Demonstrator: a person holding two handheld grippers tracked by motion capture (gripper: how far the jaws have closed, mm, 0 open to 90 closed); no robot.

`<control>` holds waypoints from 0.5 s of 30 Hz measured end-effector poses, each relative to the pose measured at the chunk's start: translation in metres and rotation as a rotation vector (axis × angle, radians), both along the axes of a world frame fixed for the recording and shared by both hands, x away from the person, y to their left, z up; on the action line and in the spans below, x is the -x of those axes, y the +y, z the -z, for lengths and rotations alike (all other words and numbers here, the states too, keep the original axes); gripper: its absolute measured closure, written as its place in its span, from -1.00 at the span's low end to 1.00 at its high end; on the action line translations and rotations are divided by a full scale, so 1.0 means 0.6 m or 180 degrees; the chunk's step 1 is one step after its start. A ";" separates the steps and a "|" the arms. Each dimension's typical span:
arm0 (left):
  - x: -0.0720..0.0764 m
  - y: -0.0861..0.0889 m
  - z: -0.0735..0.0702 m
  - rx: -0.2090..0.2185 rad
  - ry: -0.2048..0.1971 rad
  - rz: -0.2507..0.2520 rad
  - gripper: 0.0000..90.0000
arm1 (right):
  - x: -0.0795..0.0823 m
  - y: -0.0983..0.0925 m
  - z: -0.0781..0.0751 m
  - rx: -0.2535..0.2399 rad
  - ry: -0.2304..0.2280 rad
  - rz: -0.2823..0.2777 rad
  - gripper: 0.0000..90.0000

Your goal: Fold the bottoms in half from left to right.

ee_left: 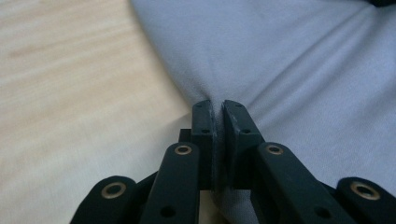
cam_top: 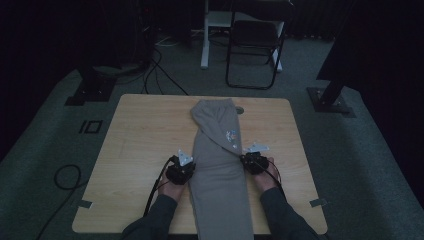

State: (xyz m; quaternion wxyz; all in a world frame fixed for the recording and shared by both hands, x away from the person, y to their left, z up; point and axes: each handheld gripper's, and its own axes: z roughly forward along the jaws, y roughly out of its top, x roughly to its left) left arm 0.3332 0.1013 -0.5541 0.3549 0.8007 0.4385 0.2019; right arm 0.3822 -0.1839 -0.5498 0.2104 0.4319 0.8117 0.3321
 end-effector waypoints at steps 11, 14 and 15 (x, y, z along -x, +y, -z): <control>0.069 0.004 -0.004 0.0164 -0.0021 0.0174 0.47 | 0.065 -0.011 -0.008 -0.0063 0.0257 -0.0254 0.69; 0.044 0.006 -0.021 0.0287 -0.0076 0.0164 0.35 | 0.053 -0.002 -0.013 -0.0093 0.0243 -0.0389 0.29; 0.034 0.006 -0.026 0.0290 -0.0143 0.0143 0.33 | 0.047 0.005 -0.017 -0.0095 0.0202 -0.0400 0.19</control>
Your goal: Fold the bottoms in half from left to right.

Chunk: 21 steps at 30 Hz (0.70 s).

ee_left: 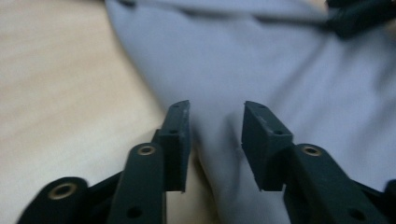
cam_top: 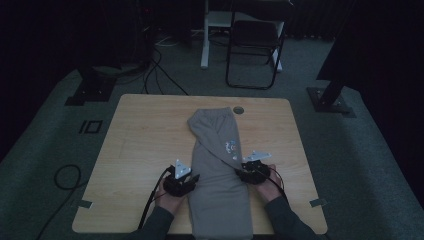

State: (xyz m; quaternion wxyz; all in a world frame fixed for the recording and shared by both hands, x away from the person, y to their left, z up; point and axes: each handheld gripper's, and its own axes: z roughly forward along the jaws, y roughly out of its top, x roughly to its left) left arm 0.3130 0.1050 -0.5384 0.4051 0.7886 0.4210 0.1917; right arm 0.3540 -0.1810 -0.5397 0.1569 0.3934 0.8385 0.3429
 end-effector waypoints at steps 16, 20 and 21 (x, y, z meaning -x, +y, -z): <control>-0.118 -0.019 0.026 -0.0045 0.0242 -0.0430 0.82 | -0.147 0.151 0.006 0.0282 -0.0085 -0.0031 -0.38; -0.117 -0.019 0.027 -0.0072 0.0204 -0.0412 0.83 | -0.155 0.139 0.005 0.0379 -0.0186 0.0165 -0.16; -0.116 -0.019 0.027 -0.0081 0.0202 -0.0412 0.83 | -0.159 0.130 0.004 0.0406 -0.0198 0.0258 -0.12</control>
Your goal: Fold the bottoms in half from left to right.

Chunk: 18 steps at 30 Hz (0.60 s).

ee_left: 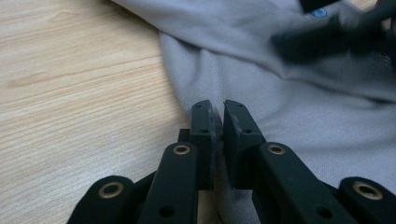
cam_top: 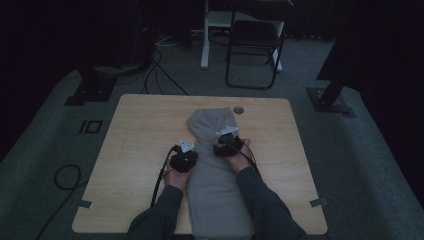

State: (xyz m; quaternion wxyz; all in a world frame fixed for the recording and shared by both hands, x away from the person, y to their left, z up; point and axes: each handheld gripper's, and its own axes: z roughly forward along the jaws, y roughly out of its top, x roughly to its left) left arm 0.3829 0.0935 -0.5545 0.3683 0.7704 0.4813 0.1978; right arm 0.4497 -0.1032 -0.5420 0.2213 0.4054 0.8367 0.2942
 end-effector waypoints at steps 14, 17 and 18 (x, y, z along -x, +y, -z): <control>0.000 -0.001 0.000 -0.0016 -0.0015 -0.0004 0.83 | 0.009 -0.080 -0.017 -0.0537 -0.0098 0.0279 0.24; 0.000 -0.001 0.000 -0.0016 -0.0016 -0.0020 0.83 | 0.023 -0.035 -0.021 -0.0577 -0.0122 -0.0058 0.25; 0.001 -0.001 0.000 -0.0025 -0.0020 -0.0021 0.83 | 0.026 -0.020 -0.020 -0.0540 -0.0122 -0.0154 0.26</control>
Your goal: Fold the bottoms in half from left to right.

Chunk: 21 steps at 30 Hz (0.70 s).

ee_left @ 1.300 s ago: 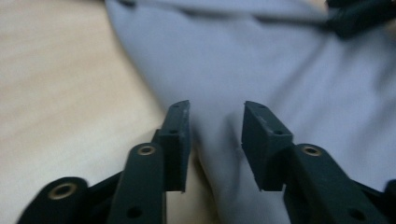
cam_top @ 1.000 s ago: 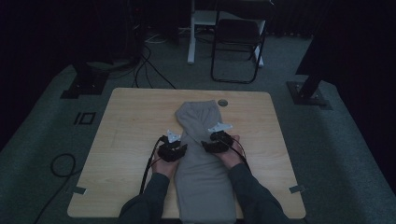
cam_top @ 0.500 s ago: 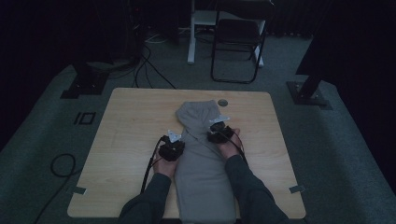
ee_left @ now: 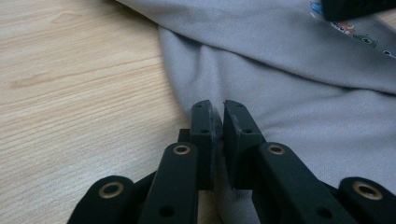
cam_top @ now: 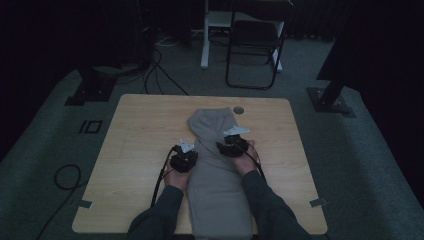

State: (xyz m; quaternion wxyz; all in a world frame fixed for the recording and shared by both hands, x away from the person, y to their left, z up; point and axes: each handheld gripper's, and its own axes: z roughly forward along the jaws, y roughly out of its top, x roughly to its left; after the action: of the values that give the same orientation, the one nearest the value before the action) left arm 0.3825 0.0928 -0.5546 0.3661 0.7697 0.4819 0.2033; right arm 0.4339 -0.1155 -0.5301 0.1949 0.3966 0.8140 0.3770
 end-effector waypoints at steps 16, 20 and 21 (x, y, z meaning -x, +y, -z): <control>0.005 0.000 0.000 -0.0047 -0.0027 0.0002 0.85 | -0.029 -0.030 0.022 0.0424 0.0005 0.0642 0.96; 0.005 0.000 0.000 -0.0060 -0.0032 0.0005 0.85 | -0.036 -0.078 0.027 0.0370 0.0046 0.0867 0.94; 0.005 -0.001 0.000 -0.0058 -0.0034 0.0000 0.85 | -0.037 -0.086 0.030 0.0360 0.0058 0.0908 0.89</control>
State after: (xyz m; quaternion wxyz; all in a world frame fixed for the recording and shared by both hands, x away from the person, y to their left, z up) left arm 0.3796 0.0924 -0.5547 0.3617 0.7719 0.4780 0.2117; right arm 0.4560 -0.1672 -0.5480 0.2612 0.5000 0.7711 0.2953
